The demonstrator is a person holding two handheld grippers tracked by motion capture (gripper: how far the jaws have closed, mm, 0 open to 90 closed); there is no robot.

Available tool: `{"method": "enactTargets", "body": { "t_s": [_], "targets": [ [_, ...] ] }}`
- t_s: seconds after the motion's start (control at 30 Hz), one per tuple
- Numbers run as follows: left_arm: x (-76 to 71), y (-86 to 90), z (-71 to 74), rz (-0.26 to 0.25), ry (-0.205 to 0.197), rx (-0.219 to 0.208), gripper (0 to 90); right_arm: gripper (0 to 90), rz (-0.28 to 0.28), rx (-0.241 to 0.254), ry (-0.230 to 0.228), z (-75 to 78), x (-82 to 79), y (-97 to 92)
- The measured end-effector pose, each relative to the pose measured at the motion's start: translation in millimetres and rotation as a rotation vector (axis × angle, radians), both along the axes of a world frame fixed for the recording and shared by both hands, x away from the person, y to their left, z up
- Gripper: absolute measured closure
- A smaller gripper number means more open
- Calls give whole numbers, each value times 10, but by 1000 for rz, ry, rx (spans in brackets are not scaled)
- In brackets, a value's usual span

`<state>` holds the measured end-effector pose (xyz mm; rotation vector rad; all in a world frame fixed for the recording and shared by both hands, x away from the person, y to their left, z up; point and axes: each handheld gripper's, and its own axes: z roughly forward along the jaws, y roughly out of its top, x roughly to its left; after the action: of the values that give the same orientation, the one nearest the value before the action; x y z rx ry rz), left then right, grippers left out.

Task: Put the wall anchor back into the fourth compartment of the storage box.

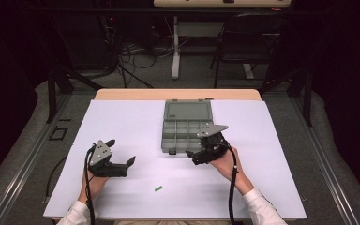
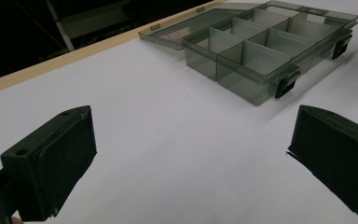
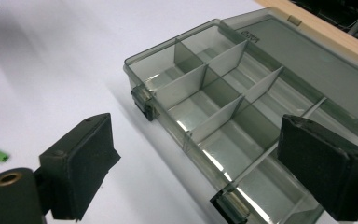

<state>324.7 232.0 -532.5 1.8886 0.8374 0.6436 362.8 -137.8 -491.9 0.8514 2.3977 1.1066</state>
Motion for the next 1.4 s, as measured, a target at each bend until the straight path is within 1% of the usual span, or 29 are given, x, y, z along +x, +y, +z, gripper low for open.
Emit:
{"method": "enactTargets", "body": {
  "t_s": [0.23, 0.33, 0.5, 0.8, 0.97, 1.07, 1.13, 1.17, 1.4],
  "targets": [
    [-3, -12, 0, -6, -1, 2, 0, 84, 10, 6, 13, -61, -25, 47],
    [-4, -7, 3, -4, -4, 1, 0, 75, 18, -2, 19, -83, -38, 75],
    [0, 1, 2, -4, -3, 2, 0, 60, 28, -14, 18, -112, -54, 115],
    [-6, -9, 7, -4, -7, -4, 0, 35, 53, -16, 18, -134, -121, 202],
    [0, -10, 1, -5, -5, -1, 0, 20, 54, -41, 12, -159, -139, 256],
    [-4, -6, 4, -4, -6, 1, 0, 17, 68, -43, 13, -175, -144, 281],
    [-5, -6, 7, -5, -7, 3, 0, 15, 75, -45, 23, -182, -162, 310],
    [-6, -7, 6, -4, -6, -1, 0, 15, 79, -43, 17, -189, -169, 326],
    [-6, -8, 6, -5, -7, 2, 0, 7, 118, -57, 23, -199, -224, 428]
  ]
}}
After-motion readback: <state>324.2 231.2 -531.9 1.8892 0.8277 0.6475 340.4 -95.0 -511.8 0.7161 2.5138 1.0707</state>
